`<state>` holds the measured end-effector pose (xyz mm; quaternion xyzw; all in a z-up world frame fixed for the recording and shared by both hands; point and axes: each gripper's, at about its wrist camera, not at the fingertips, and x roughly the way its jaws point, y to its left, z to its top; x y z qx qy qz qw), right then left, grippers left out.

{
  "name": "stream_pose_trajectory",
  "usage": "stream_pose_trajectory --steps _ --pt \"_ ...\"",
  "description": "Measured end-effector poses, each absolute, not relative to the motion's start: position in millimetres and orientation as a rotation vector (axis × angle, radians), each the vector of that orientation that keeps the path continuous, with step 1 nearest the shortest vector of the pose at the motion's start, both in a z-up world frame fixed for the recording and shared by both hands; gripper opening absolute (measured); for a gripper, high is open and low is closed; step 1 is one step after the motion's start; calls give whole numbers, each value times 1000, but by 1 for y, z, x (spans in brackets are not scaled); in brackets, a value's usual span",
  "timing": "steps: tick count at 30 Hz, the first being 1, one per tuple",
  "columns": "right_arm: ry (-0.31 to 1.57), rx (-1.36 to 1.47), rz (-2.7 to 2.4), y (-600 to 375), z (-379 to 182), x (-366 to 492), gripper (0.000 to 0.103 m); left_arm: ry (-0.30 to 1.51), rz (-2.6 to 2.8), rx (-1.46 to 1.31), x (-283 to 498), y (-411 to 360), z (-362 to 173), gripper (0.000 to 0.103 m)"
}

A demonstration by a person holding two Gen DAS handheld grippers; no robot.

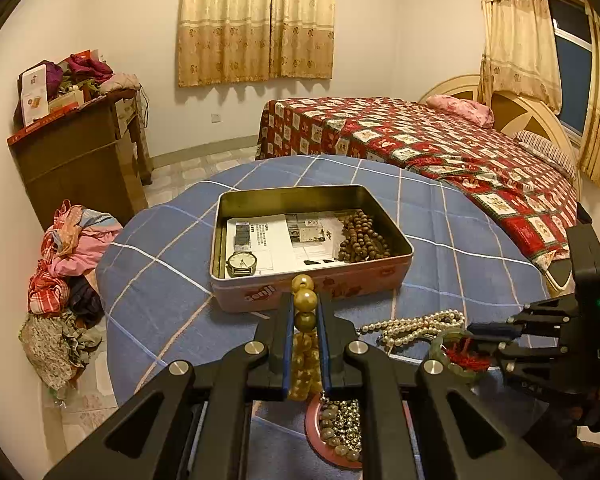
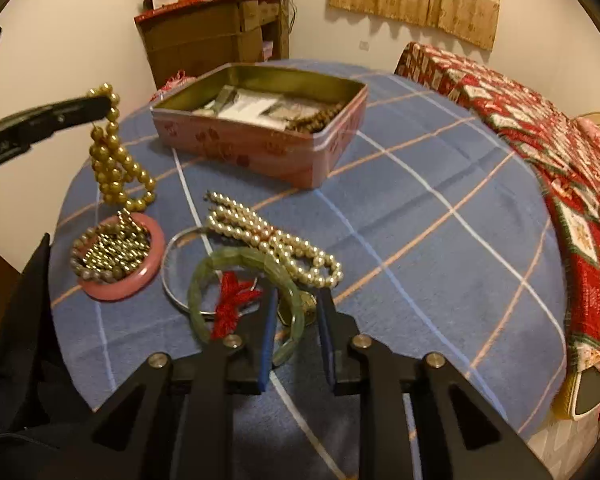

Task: Organize jewelry
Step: 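Carry the gold beads with the left tool over the tin while the right tool carries the bangle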

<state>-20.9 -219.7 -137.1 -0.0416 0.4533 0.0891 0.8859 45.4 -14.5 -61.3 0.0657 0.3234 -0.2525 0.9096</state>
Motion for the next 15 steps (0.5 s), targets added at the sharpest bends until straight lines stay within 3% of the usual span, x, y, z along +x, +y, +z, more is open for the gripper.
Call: stream_pose_trajectory --steps 15 --pt "710 -201 131 -202 -70 -33 9 580 -498 160 50 -13 -33 10"
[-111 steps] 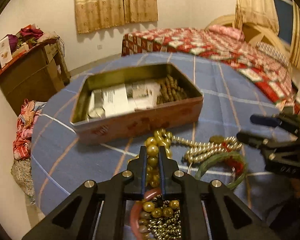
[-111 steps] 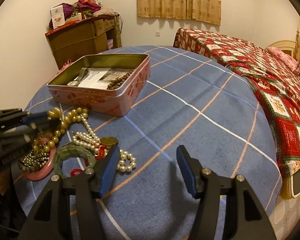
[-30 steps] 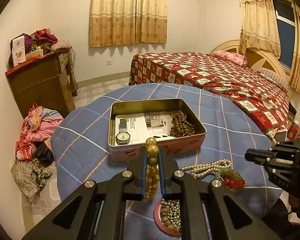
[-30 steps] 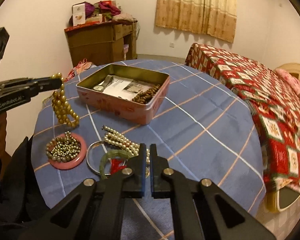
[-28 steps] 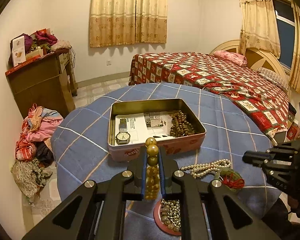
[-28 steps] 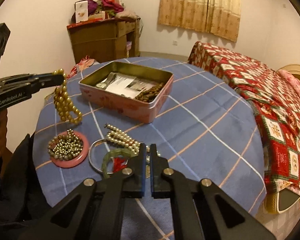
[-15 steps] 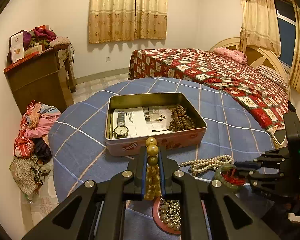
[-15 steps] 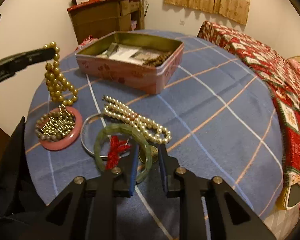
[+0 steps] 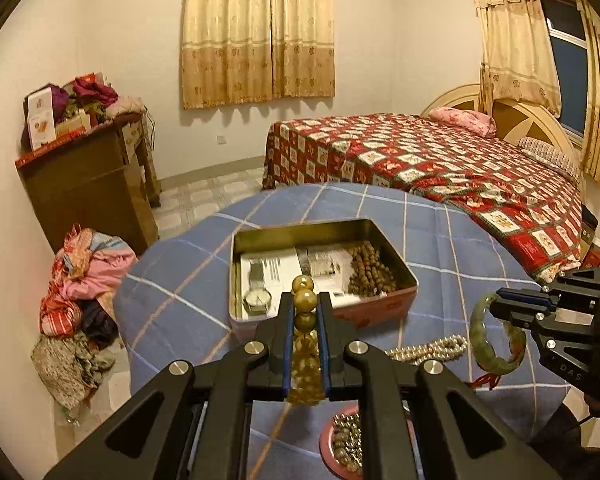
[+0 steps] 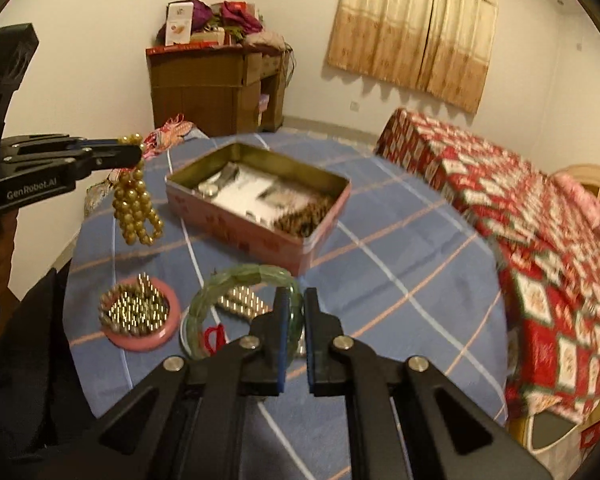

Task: Organize jewelry
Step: 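Carry the gold beads with the left tool over the tin while the right tool carries the bangle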

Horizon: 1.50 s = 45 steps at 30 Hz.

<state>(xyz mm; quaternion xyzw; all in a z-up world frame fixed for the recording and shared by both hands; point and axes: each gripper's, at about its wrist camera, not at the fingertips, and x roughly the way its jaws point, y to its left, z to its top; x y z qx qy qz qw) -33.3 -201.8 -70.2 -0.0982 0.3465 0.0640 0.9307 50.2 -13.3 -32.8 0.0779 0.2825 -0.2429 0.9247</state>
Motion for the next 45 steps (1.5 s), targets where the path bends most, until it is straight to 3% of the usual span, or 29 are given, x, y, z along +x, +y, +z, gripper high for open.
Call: stream_pose_trajectory --steps 23,34,45 --pt "602 -132 115 -217 -27 1 9 577 -511 192 68 -29 -31 10" --pt "628 -225 93 -202 -39 52 9 519 -480 242 112 -42 -7 10" --pt "686 -271 41 -202 -59 110 9 575 -426 304 161 -62 -39 10"
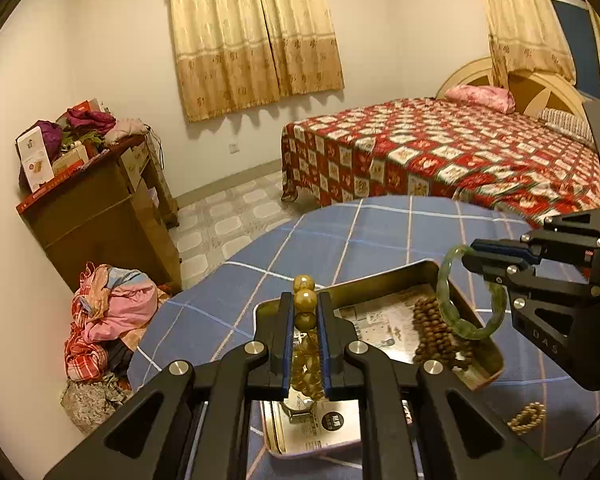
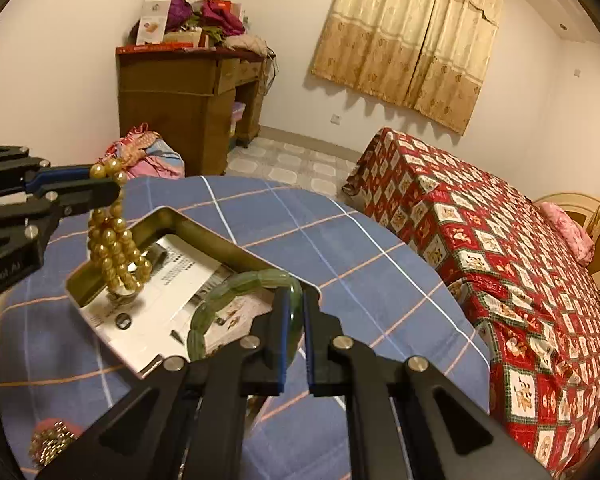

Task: Organize jewelry
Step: 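Carry the gold beads with the left tool over the tin while the right tool carries the bangle, then open both tools to drop the gold beads and green bangle into the tin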

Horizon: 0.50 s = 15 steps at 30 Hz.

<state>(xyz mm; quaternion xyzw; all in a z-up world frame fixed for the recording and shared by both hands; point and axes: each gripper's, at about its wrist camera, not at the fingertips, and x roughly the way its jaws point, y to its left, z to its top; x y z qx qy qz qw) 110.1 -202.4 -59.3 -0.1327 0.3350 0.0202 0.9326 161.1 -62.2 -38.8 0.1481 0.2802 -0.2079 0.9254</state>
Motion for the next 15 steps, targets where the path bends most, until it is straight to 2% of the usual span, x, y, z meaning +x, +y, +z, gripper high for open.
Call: stream_pose_trajectory --steps 15 --pt "745 -268 30 -198 -86 141 10 645 -422 361 192 -68 -70 10"
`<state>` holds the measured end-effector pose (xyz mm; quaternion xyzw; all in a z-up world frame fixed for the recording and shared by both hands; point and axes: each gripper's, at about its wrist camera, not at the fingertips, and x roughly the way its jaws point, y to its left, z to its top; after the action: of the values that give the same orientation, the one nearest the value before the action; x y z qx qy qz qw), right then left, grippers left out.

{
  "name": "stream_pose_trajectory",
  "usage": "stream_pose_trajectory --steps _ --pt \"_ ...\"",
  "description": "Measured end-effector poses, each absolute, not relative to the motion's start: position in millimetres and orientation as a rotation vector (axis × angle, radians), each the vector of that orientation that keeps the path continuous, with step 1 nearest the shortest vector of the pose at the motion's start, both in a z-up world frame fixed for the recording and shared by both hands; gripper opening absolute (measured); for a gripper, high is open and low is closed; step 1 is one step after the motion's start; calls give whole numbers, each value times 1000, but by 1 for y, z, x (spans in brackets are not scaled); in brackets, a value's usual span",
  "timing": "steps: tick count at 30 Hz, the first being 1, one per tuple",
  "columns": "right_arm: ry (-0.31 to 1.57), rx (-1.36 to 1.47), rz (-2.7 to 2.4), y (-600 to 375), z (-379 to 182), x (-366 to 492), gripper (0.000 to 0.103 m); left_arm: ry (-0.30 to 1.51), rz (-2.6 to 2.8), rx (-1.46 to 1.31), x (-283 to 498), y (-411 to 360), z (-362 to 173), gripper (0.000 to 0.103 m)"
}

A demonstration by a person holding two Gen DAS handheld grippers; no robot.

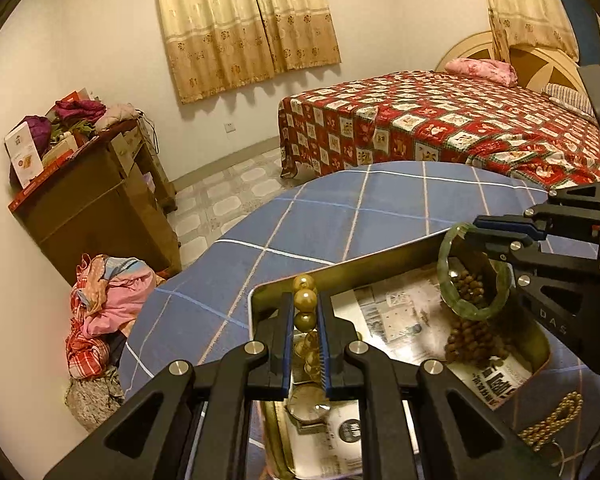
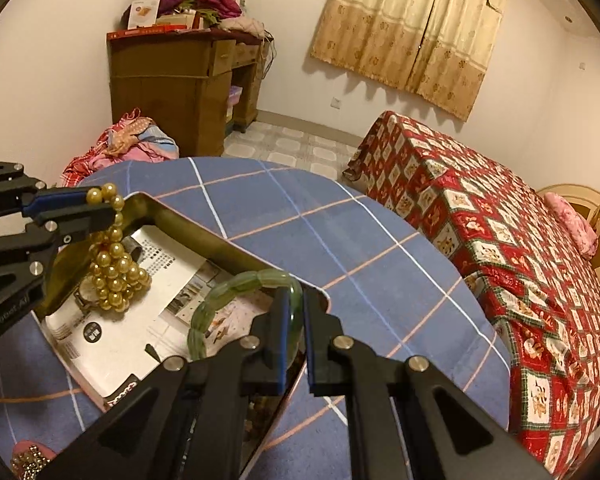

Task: Organize jewelry
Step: 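Open both tools to drop the gold beads and green bangle into the tin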

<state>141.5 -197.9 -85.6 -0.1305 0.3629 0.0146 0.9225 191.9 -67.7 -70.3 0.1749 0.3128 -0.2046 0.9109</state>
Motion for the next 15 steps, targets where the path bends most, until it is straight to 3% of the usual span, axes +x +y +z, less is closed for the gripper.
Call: stream_pose_trajectory --steps 6,7,9,10,11,12,15 --pt "767 -247 35 -197 -93 145 13 652 -402 414 194 -70 -80 11" --pt "766 -241 37 -197 -94 145 15 651 -390 424 194 -70 -81 15" --pt "765 -240 43 -196 -94 144 25 634 -362 439 191 -70 -82 37" --pt "762 -240 41 -196 -93 143 35 622 -338 443 190 -68 -81 62" --pt "758 -241 40 -195 -93 143 40 607 -325 444 190 -66 -80 73" --pt "755 -241 40 -195 -93 142 50 583 -323 440 186 -64 -78 73" --pt "749 -248 30 -196 -91 137 52 593 -323 435 183 -59 -77 73"
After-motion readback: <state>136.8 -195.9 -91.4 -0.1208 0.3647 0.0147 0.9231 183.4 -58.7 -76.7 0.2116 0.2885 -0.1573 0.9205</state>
